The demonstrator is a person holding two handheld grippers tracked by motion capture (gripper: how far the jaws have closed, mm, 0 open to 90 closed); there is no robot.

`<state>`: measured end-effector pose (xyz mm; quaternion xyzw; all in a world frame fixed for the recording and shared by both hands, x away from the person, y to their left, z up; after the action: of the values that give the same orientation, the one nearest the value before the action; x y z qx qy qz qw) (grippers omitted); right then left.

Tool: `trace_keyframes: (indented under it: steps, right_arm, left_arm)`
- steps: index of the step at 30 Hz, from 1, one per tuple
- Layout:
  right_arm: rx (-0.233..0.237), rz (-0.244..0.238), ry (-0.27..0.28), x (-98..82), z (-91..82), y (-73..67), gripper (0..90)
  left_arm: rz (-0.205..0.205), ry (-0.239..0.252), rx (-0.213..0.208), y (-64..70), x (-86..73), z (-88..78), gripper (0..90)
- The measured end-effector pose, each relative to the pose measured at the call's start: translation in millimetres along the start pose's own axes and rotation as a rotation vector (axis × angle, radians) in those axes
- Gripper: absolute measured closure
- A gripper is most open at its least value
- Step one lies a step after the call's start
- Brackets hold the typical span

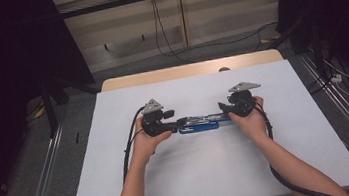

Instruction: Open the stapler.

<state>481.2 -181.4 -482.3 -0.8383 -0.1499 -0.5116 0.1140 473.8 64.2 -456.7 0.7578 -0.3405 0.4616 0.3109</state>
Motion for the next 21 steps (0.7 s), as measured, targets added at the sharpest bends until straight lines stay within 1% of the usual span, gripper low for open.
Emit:
trace_keyframes:
  steps: [1,3,5,7,8,11,13,15,16,17,19,21]
  right_arm:
    - [-0.003,0.002,-0.005,0.2,0.0,-0.1,50.6]
    - [-0.001,0.005,-0.020,0.6,0.8,-0.2,46.9]
    - [-0.002,0.005,-0.026,0.8,1.1,-0.1,45.3]
    - [-0.010,0.011,-0.031,2.1,1.4,0.3,41.9]
    - [-0.014,0.018,-0.045,3.4,2.4,0.4,37.4]
    - [-0.016,0.025,-0.053,4.6,2.8,0.1,35.8]
    - [-0.019,0.015,-0.053,6.3,3.1,0.0,35.6]
    - [-0.026,0.020,-0.053,7.7,3.6,0.7,33.4]
    - [-0.028,0.023,-0.054,8.3,4.2,1.2,32.6]
    - [-0.030,0.023,-0.057,8.9,4.4,1.9,32.2]
    - [-0.033,0.035,-0.058,9.6,5.2,2.7,31.1]
    - [-0.033,0.033,-0.066,9.5,5.8,2.6,31.0]
  left_arm:
    - [-0.006,0.002,0.009,-0.6,0.3,-1.8,29.1]
    - [-0.001,0.005,0.017,-0.8,0.7,-6.0,24.7]
    - [0.003,0.012,0.029,-0.3,0.1,-10.0,23.7]
    - [0.009,0.007,0.050,-0.8,-1.3,-13.6,19.3]
    - [0.004,0.011,0.056,-0.9,-2.7,-17.3,17.2]
    - [0.008,0.008,0.063,-1.0,-4.4,-20.6,13.8]
    - [0.009,0.009,0.062,-0.2,-6.6,-23.9,13.6]
    - [0.019,0.005,0.067,-0.6,-8.8,-27.1,13.3]
    - [0.011,0.003,0.072,-0.1,-9.9,-28.3,12.9]
    - [0.019,-0.002,0.073,-0.8,-10.8,-29.9,12.7]
    - [0.016,-0.004,0.079,-1.1,-12.0,-32.6,12.0]
    - [0.008,0.002,0.075,0.0,-13.0,-35.5,11.5]
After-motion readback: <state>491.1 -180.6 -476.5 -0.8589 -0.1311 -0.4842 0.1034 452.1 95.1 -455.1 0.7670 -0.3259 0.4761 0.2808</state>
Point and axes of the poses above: each handheld gripper's, and its own axes: z roughly forward along the jaws, x roughly out of its top, y roughly to its right, the point moved 6 cm from there along z, roughly forward along the jaws, and after that the axes turned 8 degrees about y, right-handed, at the moved point
